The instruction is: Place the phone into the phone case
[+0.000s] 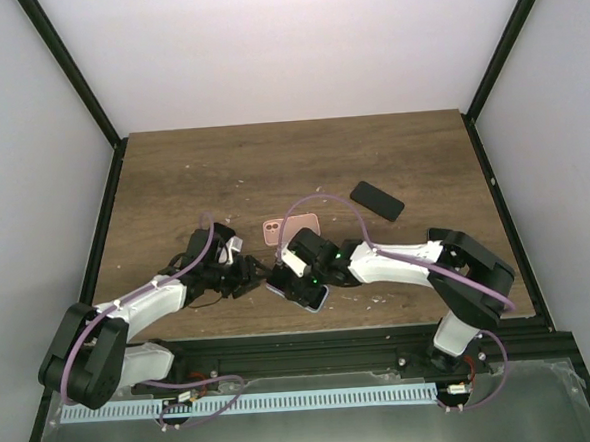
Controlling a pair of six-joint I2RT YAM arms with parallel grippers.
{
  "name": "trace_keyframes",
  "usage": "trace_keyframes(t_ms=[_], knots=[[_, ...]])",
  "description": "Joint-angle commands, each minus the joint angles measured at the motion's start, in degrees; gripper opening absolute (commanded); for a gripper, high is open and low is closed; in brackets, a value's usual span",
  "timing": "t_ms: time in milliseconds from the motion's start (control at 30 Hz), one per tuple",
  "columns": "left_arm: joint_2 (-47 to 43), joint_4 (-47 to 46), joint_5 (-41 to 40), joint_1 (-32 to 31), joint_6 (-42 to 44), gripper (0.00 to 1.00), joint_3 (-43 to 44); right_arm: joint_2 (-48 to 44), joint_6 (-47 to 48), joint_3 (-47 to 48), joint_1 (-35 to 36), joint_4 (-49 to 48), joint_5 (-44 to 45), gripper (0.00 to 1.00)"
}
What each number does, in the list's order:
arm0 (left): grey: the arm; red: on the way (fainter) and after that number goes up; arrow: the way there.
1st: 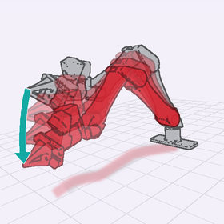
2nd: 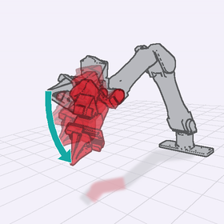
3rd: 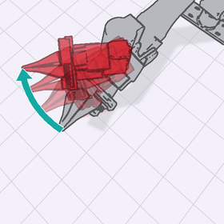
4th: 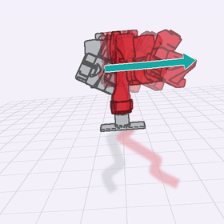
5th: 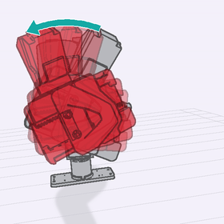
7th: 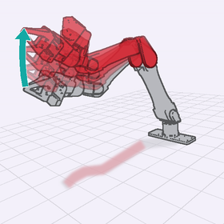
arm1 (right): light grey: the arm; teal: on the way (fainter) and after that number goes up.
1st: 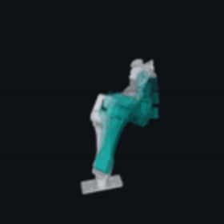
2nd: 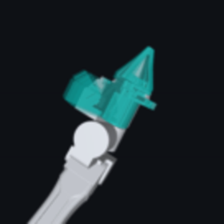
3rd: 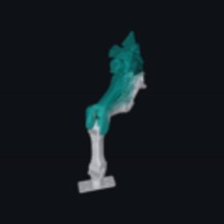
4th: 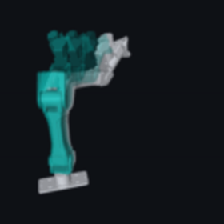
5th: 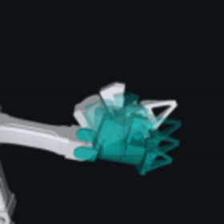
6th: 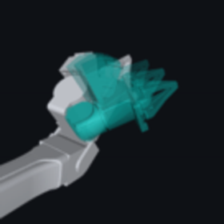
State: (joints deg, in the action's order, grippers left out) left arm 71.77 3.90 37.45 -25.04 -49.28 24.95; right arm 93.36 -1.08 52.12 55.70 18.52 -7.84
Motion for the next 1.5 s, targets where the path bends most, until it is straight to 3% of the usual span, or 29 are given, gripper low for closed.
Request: trace_keyframes(t_ms=[0,333,667,1000,1133,1467], knots=[[-0.5,0.1,0.6,0.3,0.5,0.59,0.2,-0.5,0.0,-0.7,0.5,-2.6,0.7,0.69],[1.4,-1.9,1.9,0.3,1.4,0.55,-0.4,-0.4,0.4,-1.8,0.5,-2.8,2.9,0.78],[1.8,-2.7,1.7,0.1,1.1,0.54,-1.1,-3.3,-1.6,-1.4,0.5,-1.7,5.4,0.98],[3.7,-4.7,0.1,-3.5,-0.7,0.53,-0.6,-0.2,-2.4,-1.4,0.4,0.5,1.7,1.00],[5.3,-5.1,-0.1,-4.3,-1.1,0.45,0.1,2.0,-2.9,-0.8,0.4,1.0,0.3,0.99],[6.8,-3.9,-1.9,-4.4,0.5,0.33,1.6,0.6,-3.1,-1.9,-0.8,0.4,-2.6,0.83]])
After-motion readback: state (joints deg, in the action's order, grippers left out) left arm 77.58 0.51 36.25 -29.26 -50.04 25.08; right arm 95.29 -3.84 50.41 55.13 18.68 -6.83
